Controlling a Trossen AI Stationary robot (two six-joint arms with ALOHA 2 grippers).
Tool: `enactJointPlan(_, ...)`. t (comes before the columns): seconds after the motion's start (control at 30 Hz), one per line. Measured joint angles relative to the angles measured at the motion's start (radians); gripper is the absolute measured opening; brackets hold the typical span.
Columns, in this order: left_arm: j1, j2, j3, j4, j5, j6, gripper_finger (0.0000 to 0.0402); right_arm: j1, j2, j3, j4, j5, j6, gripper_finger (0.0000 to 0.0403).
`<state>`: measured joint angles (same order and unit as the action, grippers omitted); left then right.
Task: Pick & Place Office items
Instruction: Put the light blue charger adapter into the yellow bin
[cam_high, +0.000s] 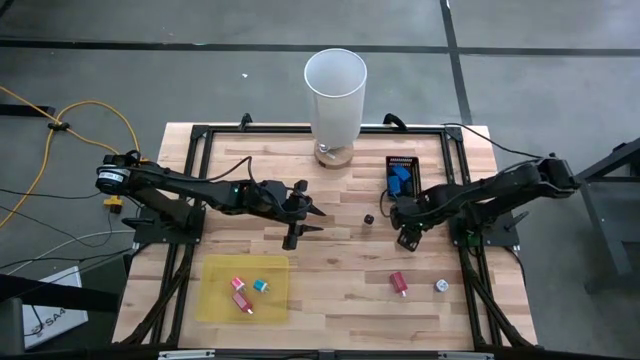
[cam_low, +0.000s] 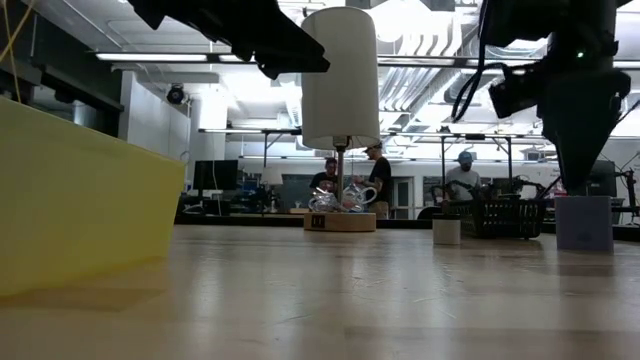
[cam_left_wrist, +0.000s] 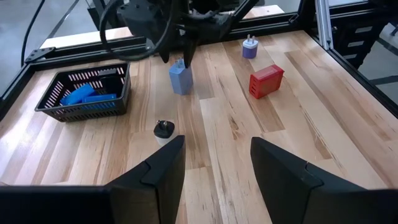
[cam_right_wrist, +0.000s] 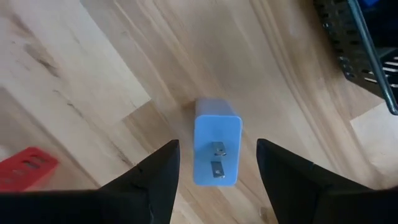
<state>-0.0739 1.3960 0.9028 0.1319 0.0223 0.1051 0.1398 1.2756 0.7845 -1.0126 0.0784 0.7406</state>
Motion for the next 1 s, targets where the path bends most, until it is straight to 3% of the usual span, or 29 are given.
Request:
enactJointPlan(0.4,0.000,0.000,0.000,0.000,0.000,0.000,0.0175,0.000,0.136,0.000,0.016,-0.008,-0.009,0.0201)
enactJointPlan(1.0,0.000,0.000,0.000,0.000,0.000,0.000,0.0175,0.000,0.139,0.000,0.019,-0.033,-0.004,0.0201)
